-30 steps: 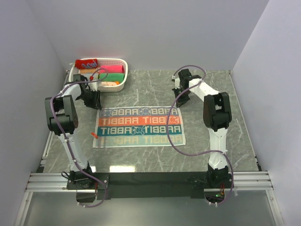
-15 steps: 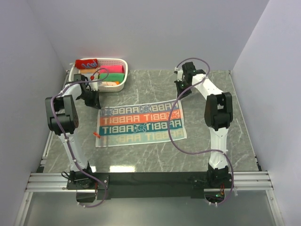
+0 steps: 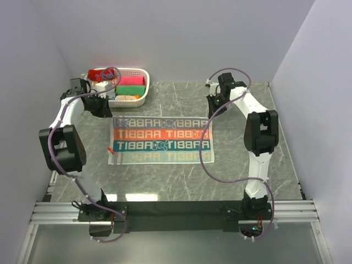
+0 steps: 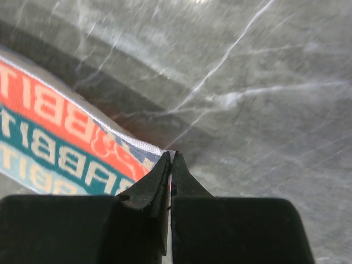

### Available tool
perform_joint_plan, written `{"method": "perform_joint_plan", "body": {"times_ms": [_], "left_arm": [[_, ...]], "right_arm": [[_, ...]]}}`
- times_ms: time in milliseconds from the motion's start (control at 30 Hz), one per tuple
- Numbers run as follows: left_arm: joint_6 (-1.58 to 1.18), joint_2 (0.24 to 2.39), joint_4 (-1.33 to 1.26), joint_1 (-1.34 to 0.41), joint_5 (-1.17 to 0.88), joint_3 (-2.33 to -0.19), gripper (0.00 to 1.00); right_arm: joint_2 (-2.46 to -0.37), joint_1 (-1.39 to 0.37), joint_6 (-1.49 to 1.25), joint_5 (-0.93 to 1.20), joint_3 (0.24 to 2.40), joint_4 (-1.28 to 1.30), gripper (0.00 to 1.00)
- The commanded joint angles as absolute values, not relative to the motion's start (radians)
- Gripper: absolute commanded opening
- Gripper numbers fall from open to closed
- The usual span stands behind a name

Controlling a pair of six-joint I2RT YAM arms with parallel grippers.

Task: Roll the towels
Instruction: Fold the towel

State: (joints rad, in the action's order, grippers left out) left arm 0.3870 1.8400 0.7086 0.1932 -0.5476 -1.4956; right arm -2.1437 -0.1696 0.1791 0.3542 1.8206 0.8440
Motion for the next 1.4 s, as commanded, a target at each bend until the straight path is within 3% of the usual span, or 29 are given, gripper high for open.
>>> {"method": "perform_joint_plan", "body": {"times_ms": [0, 300, 567, 1000, 1367], "left_arm": [[0.494, 1.757, 0.773, 0.202, -0.629, -1.438, 0.00], [0.784, 1.576, 0.937, 0.271, -0.592, -1.249, 0.00], [0.896, 1.528, 0.911, 0.308, -0.534, -1.071, 0.00], [0.871, 1.581, 0.781, 0.307, -0.480, -0.951, 0.01], [0.861, 1.537, 0.828, 0.308, -0.511, -0.985, 0.01]], "right_arm": [[-2.048, -0.167, 0.235, 0.391, 1.774, 0.884, 0.00], [-1.856, -0.169, 0.295, 0.436, 1.556, 0.919, 0.00], [-1.798, -0.179, 0.259, 0.468, 1.306, 0.838, 0.00], [-1.879, -0.227, 0.253, 0.434, 1.295, 0.810, 0.00], [-1.809, -0.250, 0.247, 0.437, 1.298, 0.833, 0.00]]}}
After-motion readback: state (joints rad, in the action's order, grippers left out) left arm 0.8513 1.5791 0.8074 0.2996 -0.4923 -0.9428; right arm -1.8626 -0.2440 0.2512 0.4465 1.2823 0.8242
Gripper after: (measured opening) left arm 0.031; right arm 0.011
